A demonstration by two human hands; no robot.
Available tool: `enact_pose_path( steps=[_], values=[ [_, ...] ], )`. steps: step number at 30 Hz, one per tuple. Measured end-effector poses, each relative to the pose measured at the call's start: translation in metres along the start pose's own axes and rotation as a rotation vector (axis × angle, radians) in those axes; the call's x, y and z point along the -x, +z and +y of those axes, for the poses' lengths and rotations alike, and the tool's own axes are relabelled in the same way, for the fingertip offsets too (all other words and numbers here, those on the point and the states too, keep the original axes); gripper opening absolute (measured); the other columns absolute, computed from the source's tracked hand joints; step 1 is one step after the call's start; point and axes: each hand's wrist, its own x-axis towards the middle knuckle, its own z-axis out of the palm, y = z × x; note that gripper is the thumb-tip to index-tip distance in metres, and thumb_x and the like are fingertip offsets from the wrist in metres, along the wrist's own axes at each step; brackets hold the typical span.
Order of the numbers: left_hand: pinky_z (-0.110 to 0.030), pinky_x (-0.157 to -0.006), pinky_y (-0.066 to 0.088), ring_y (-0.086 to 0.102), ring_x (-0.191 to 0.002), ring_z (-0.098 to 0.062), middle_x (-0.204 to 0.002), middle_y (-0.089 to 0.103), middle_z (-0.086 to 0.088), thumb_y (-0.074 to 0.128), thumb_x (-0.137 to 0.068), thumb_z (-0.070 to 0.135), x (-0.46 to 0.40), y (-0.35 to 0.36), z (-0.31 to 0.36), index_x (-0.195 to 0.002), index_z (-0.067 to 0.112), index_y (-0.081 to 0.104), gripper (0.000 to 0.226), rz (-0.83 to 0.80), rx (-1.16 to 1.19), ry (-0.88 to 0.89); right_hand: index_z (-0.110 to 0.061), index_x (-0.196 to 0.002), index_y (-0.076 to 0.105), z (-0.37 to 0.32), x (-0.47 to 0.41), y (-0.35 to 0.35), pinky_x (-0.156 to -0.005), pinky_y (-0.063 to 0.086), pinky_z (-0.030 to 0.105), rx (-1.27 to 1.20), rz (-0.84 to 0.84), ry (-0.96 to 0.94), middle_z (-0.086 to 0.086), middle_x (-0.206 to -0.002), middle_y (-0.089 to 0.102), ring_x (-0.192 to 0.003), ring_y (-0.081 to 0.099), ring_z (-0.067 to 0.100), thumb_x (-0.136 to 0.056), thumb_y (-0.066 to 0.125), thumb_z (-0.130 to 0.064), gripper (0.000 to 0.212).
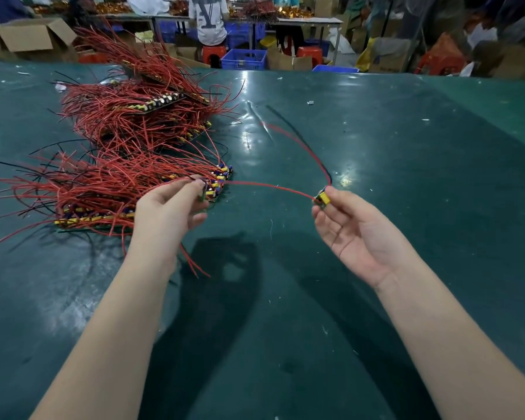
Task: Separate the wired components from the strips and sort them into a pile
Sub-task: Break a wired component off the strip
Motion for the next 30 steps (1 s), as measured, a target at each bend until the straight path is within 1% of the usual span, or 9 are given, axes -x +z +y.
enact_pose_path(
  steps=[3, 5, 12, 17, 20, 22, 24, 27, 30],
  values=[
    [-0.025, -0.067, 0.055, 0.068, -0.068, -0.012, -0.083, 0.071, -0.005, 0.071, -0.086, 0.020, -0.005, -0.004, -0.013, -0.106, 0.008, 0.068, 0.024, -0.056, -0.583, 0.086, -0.011, -0.060, 0.073, -0.001, -0.001, -0.002, -0.060, 0.056, 0.019, -0.069, 0.033, -0.036, 0.007, -0.073, 0.071, -0.070, 0.071, 0.016, -0.079, 0.069, -0.007, 0.020],
    [-0.032, -0.085, 0.053, 0.068, -0.087, -0.018, -0.088, 0.074, -0.002, 0.072, -0.082, 0.030, -0.001, -0.004, -0.019, -0.099, 0.016, 0.074, 0.022, -0.070, -0.954, 0.161, -0.008, -0.061, 0.073, -0.001, -0.001, -0.002, -0.062, 0.056, 0.020, -0.100, 0.041, -0.044, 0.008, -0.074, 0.072, -0.074, 0.072, 0.018, -0.083, 0.066, -0.004, 0.024],
    [-0.030, -0.066, 0.041, 0.060, -0.076, -0.028, -0.071, 0.068, -0.006, 0.062, -0.090, 0.033, 0.004, -0.002, -0.016, -0.073, 0.015, 0.072, 0.027, -0.016, -1.186, 0.358, 0.000, -0.086, 0.064, -0.001, 0.000, 0.000, -0.062, 0.057, 0.022, -0.238, 0.034, 0.013, 0.011, -0.079, 0.073, -0.081, 0.074, 0.020, -0.084, 0.065, -0.001, 0.003],
    [-0.028, -0.064, 0.042, 0.058, -0.064, -0.014, -0.058, 0.060, 0.010, 0.075, -0.078, 0.033, 0.012, 0.001, -0.011, -0.064, 0.023, 0.065, 0.020, 0.062, -1.013, 0.496, -0.001, -0.082, 0.066, 0.002, -0.001, -0.001, -0.062, 0.058, 0.022, -0.234, 0.029, 0.041, 0.013, -0.081, 0.073, -0.082, 0.074, 0.021, -0.078, 0.068, -0.001, 0.005],
    [-0.023, -0.058, 0.048, 0.058, -0.055, -0.009, -0.063, 0.063, 0.002, 0.072, -0.083, 0.029, 0.027, 0.019, -0.012, -0.090, 0.021, 0.071, 0.011, -0.225, -0.569, 0.382, -0.004, -0.072, 0.072, 0.009, -0.002, 0.001, -0.063, 0.057, 0.022, -0.101, -0.029, 0.039, 0.013, -0.083, 0.073, -0.082, 0.073, 0.022, -0.068, 0.072, -0.004, 0.004],
    [-0.019, -0.058, 0.051, 0.065, -0.066, -0.007, -0.083, 0.069, -0.006, 0.069, -0.082, 0.029, 0.038, 0.033, -0.014, -0.108, 0.020, 0.067, 0.028, -0.449, -0.252, 0.202, -0.003, -0.080, 0.070, 0.014, -0.002, 0.003, -0.063, 0.057, 0.021, -0.015, -0.076, 0.035, 0.013, -0.084, 0.073, -0.081, 0.073, 0.022, -0.064, 0.073, -0.005, 0.016],
    [-0.020, -0.066, 0.054, 0.068, -0.080, -0.008, -0.094, 0.069, -0.003, 0.066, -0.078, 0.029, 0.043, 0.040, -0.018, -0.112, 0.020, 0.064, 0.036, -0.521, -0.094, 0.159, -0.003, -0.090, 0.065, 0.019, -0.001, 0.005, -0.063, 0.056, 0.021, 0.068, -0.103, 0.036, 0.012, -0.086, 0.074, -0.079, 0.073, 0.020, -0.063, 0.073, -0.005, 0.028],
    [-0.021, -0.072, 0.055, 0.068, -0.078, -0.005, -0.087, 0.072, 0.004, 0.068, -0.085, 0.009, 0.044, 0.042, -0.020, -0.098, 0.017, 0.070, 0.015, -0.437, -0.047, 0.237, -0.004, -0.088, 0.065, 0.023, 0.001, 0.008, -0.063, 0.056, 0.021, 0.185, -0.135, 0.017, 0.010, -0.084, 0.074, -0.075, 0.073, 0.018, -0.071, 0.071, -0.002, 0.019],
    [-0.023, -0.073, 0.056, 0.067, -0.076, -0.006, -0.080, 0.073, 0.009, 0.067, -0.086, 0.002, 0.042, 0.040, -0.025, -0.084, 0.018, 0.072, 0.017, -0.375, -0.153, 0.349, -0.005, -0.091, 0.065, 0.025, 0.004, 0.010, -0.063, 0.056, 0.022, 0.300, -0.114, -0.039, 0.010, -0.083, 0.075, -0.075, 0.073, 0.021, -0.080, 0.069, 0.001, 0.013]
  ],
)
